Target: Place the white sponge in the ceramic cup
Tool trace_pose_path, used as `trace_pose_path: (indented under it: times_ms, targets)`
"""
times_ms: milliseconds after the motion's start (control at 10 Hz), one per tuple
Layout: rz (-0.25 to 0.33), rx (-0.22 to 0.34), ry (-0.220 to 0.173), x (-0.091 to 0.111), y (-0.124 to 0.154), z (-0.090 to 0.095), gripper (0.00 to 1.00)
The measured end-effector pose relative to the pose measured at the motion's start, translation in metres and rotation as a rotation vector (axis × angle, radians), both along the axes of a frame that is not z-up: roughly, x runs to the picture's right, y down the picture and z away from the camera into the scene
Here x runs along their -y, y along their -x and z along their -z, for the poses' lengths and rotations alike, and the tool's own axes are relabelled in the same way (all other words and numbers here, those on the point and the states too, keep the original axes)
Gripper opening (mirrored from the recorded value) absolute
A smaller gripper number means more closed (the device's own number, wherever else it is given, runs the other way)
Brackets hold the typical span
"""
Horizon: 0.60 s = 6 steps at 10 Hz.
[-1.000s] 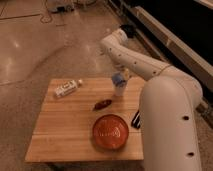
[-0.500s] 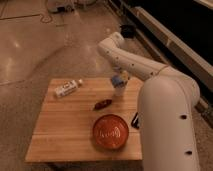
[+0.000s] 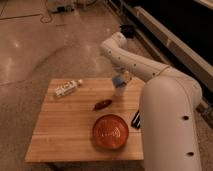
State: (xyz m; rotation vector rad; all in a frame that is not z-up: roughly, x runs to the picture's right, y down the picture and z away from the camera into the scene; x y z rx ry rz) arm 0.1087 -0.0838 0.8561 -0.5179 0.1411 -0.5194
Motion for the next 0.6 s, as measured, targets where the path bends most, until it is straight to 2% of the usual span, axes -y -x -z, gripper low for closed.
trace_pose_path:
  times_ms: [400,600]
  targets:
    - [-0.015,0.018,-0.011,0.0060,-0.0028,-0.0017,0.76]
    - [-0.015,0.026,-0.010,0.0072,-0.0016,-0.0043,0.80]
